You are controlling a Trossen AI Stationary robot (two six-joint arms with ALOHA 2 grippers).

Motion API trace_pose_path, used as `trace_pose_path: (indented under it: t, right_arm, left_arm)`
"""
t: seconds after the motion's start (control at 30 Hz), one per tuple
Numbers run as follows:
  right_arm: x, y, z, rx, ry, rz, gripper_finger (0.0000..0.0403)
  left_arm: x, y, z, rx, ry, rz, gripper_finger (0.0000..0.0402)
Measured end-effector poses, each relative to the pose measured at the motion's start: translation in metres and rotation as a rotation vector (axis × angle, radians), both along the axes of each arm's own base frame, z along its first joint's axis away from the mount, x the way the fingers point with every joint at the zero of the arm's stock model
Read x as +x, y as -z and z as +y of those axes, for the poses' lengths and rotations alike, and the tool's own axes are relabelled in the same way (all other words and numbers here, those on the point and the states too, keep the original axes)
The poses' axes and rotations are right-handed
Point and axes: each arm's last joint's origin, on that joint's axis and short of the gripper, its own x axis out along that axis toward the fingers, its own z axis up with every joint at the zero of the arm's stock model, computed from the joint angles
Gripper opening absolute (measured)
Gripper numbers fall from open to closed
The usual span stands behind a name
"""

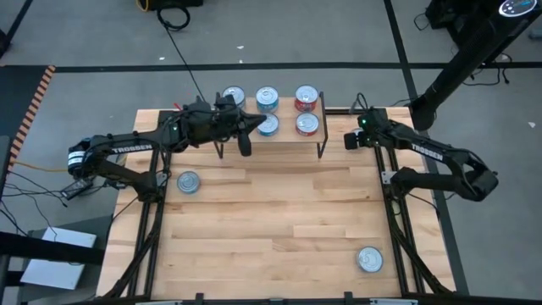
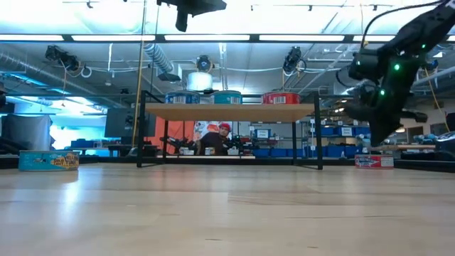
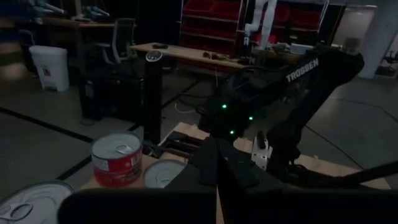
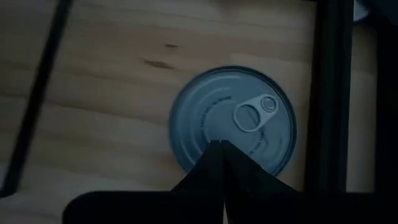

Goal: Stack canned seafood by type on shelf
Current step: Stack the red tuna can on top of the other red tuna can on the shelf

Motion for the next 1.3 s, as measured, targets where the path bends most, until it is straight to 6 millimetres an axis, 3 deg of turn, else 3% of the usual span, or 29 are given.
trace_pose_path:
  t: [0.23, 0.43, 0.8, 1.07, 1.3]
  right_arm:
    - [-0.003, 0.022, -0.007, 0.069, 0.029, 0.05, 0.0]
    - [-0.002, 0.024, -0.005, 0.122, 0.044, 0.032, 0.0]
    - [0.001, 0.008, 0.023, 0.325, 0.059, -0.003, 0.0001]
    - [0.019, 0.014, 0.046, 0.367, 0.014, -0.032, 0.0001]
    - [0.039, 0.012, 0.077, 0.46, -0.059, -0.105, 0.0001]
  left_arm:
    - [0.0, 0.002, 0.0, -0.001, -0.001, 0.017, 0.0]
    - [0.0, 0.002, 0.0, 0.0, 0.005, 0.018, 0.0001]
    - [0.0, 0.003, 0.001, 0.051, 0.009, 0.045, 0.0002]
    - [0.0, 0.007, 0.0, 0.073, 0.012, 0.097, 0.0002]
    - [-0.001, 0.007, 0.0, 0.068, 0.013, 0.1, 0.0002]
